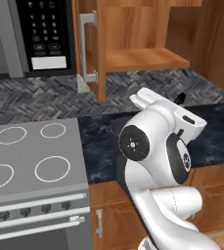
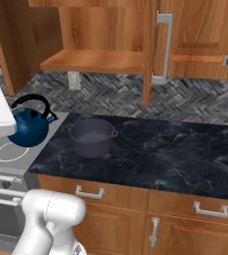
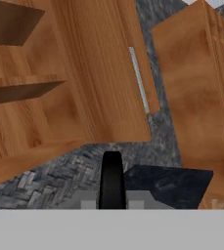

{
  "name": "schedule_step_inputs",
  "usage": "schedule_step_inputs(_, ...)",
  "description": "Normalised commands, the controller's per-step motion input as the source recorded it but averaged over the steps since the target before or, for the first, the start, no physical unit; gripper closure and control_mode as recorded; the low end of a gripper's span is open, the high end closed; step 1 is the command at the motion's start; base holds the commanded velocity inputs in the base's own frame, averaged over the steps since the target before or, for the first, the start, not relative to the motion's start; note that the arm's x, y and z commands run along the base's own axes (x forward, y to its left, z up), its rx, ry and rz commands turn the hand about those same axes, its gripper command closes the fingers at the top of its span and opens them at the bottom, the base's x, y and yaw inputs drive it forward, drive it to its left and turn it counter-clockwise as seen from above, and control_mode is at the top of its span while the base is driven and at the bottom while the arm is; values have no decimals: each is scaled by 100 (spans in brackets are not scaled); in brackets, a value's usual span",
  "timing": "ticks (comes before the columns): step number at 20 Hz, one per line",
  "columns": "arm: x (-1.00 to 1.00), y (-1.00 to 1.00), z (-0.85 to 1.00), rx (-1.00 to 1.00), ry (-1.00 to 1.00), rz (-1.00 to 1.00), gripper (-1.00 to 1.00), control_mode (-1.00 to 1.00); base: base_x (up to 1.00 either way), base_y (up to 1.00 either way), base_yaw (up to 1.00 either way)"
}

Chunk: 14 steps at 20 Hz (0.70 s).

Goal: Pick the kettle from the cabinet and place it on a stove burner. Then pick the pot from the counter and place it on another stove burner. Finally, turn both burners on.

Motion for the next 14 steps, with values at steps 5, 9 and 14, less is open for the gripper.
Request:
schedule_step_inputs(5,0,0,0,0,0,0,100,100,-35,56,0)
schedule_step_inputs(9,0,0,0,0,0,0,100,100,-29,59,0)
schedule_step_inputs(14,0,0,0,0,0,0,100,100,-8,55,-1)
